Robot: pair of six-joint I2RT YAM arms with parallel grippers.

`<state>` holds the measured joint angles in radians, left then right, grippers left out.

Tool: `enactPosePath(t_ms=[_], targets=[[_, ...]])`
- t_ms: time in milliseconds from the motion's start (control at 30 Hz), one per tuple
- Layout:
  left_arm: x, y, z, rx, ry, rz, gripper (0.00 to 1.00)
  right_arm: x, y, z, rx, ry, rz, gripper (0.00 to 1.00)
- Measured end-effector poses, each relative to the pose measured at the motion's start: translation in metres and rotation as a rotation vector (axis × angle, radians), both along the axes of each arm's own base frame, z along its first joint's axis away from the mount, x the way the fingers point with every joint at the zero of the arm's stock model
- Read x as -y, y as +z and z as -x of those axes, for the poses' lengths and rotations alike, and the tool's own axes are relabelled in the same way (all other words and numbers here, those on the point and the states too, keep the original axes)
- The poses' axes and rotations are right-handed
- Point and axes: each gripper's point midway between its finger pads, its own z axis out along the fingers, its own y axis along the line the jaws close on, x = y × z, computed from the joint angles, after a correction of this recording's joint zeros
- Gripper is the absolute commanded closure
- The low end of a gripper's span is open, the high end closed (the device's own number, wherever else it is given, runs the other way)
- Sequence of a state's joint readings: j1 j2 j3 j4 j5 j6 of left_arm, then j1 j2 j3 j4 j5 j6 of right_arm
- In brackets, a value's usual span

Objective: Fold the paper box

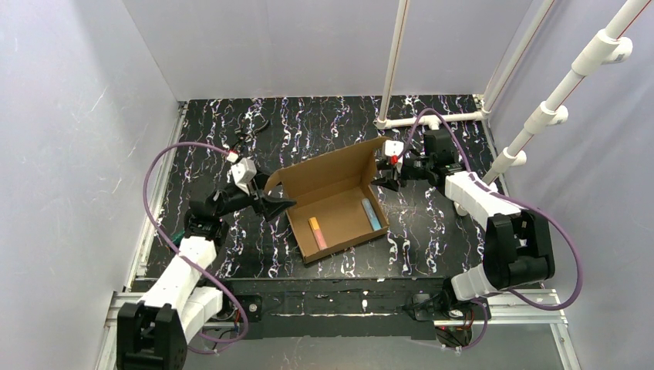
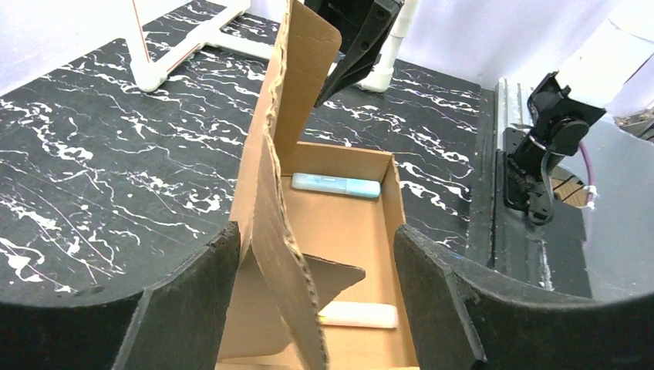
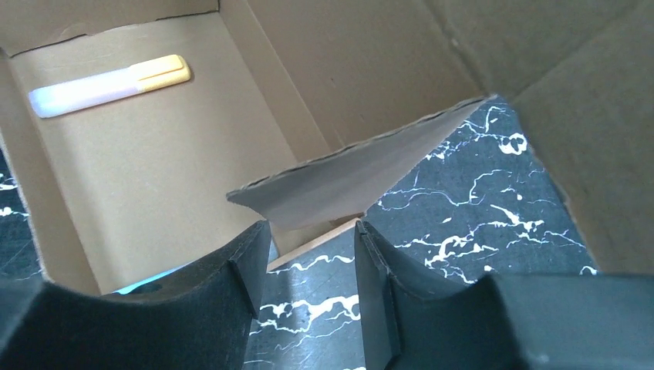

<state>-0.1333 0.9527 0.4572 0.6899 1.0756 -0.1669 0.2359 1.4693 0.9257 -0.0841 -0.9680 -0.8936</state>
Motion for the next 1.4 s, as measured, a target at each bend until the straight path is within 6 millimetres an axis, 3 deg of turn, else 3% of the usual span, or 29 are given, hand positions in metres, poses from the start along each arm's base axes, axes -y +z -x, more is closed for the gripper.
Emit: enactPosePath(t_ms=[200,400,667,800,1000,1267,1400], targets=[[-0.004,0.001,0.021,-0.038,0.018,0.014,0.28,0.003,-0.004,0.011,-0.014,0.009,0.011,0.49],[-0.005,-0.003,0.03,-0.122,0.039,0.036,0.29,0.008,-0.008,0.025,-0.005,0.029,0.042,0.44],[-0.006,-0.008,0.04,-0.272,0.07,0.094,0.23,0.034,-0.017,0.051,0.014,0.032,0.131,0.37],[-0.007,0.003,0.049,-0.318,0.078,0.139,0.23,0.054,-0.028,0.062,0.016,0.018,0.189,0.34],[-0.008,0.019,0.066,-0.425,0.095,0.191,0.22,0.078,-0.059,0.1,-0.057,0.019,0.312,0.32],[-0.02,0.062,0.08,-0.499,0.211,0.154,0.22,0.105,-0.062,0.135,-0.077,0.018,0.454,0.37],[-0.028,0.057,0.076,-0.548,0.288,0.128,0.27,0.121,-0.068,0.147,-0.119,-0.022,0.513,0.39]])
